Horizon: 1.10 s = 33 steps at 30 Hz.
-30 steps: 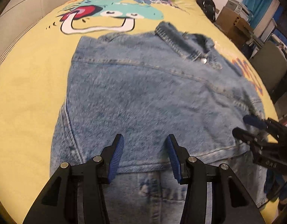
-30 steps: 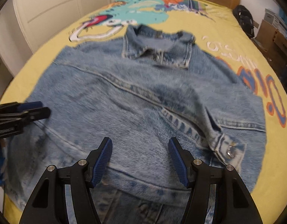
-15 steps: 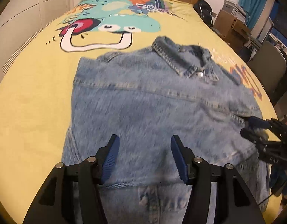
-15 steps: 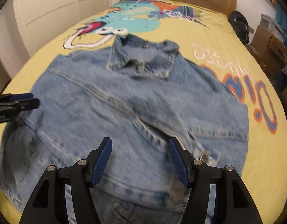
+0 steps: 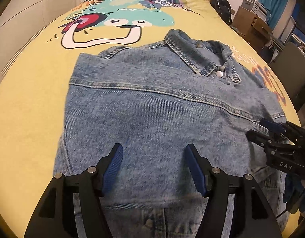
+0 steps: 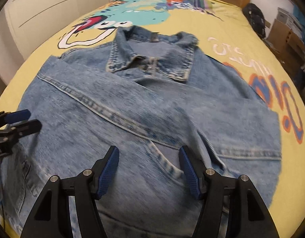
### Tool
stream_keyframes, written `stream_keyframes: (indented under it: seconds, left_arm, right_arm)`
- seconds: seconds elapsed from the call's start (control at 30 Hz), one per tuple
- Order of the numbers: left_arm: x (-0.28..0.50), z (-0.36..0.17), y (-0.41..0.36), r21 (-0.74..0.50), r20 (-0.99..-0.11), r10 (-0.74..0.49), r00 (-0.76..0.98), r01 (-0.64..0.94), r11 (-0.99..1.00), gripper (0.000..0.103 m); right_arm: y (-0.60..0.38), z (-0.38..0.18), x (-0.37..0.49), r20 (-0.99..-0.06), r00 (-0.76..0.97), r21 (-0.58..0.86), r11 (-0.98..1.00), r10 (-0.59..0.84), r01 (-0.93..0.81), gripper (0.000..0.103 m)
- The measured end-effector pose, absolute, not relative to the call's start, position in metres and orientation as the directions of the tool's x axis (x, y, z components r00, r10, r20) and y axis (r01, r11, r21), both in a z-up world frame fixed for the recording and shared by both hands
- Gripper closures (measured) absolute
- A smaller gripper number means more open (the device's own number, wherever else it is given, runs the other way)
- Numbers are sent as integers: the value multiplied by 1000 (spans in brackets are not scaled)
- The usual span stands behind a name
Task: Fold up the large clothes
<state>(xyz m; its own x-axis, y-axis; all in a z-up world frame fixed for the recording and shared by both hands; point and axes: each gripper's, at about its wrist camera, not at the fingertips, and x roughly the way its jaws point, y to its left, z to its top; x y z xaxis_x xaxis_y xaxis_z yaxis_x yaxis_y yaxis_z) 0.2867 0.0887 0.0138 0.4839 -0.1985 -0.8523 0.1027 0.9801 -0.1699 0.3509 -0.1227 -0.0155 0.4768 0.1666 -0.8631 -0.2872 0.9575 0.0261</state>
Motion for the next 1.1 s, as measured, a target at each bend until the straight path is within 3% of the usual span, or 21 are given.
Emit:
stream_keyframes:
  seconds: [0.57,1.1]
  left_arm:
    - [217,75,91,-145,-816,-170,552,88,985,43]
    - [141,94,102,-97,-831,-131,540,90,991,37]
  right_arm:
    - [-209,70,232,-776,603,66,975,184,-212,37]
    - [-286,75,130,-772,620,97,990,140,-102,33]
